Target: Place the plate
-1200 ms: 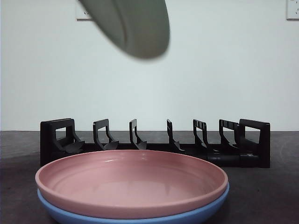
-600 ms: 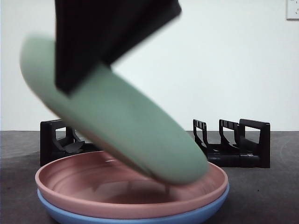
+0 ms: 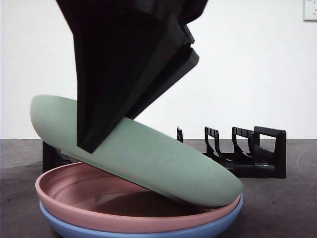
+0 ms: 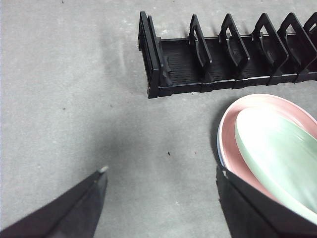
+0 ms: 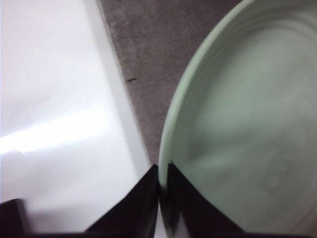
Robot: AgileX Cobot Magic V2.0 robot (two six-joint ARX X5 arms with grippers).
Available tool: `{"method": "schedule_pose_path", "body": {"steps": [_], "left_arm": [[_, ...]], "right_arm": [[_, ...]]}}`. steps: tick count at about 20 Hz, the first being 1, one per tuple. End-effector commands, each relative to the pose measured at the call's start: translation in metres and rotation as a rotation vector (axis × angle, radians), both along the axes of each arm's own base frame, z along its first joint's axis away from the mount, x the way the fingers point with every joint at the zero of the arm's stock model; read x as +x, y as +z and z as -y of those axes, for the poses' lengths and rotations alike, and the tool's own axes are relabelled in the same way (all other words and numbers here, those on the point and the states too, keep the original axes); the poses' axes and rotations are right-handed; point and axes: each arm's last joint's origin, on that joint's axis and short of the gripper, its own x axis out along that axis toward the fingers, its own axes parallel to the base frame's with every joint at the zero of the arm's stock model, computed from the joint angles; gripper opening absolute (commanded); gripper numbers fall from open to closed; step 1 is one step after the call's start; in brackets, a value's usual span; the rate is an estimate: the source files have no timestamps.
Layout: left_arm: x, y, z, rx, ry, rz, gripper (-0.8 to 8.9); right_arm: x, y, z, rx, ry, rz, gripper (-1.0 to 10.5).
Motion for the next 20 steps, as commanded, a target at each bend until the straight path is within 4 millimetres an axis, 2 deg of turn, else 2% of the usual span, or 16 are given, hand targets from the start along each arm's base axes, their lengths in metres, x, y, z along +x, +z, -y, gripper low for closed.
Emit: {"method": "schedule_pose_path", "body": {"steps": [1,4,8,12,16,18,20], "left_arm": [[0.0,0.006,0.0,-0.012,0.004,0.024,3.49],[0.0,0.006,0.0,-0.012,0.004,0.024,3.49],[0.0,0.006,0.0,-0.012,0.004,0.023,3.49],[0.001,0.006,0.001,-0.012,0.004,0.02,3.49],[0.013,0.003,0.009,0.023,0.003,-0.034,3.49],[0.026,0.0,0.016,0.046,0.003,-0.071,3.49],[0.038,-0.002,0.025,0.054,0.003,-0.082,3.49]], "right_arm": [[-0.003,-0.002,-0.006,0.005,0.01,-0.032,0.2],[-0.004,-0.002,-0.007,0.014,0.013,-0.064,0.8],[-0.004,0.0,-0.008,0.031,0.006,-0.102,0.8],[-0.002,0.018,-0.002,0.09,-0.061,-0.08,0.8],[0.017,0.042,0.028,0.086,-0.256,0.138,0.8],[0.032,0.054,0.049,0.083,-0.364,0.208,0.9],[0.05,0.064,0.072,0.084,-0.47,0.259,1.4]]}}
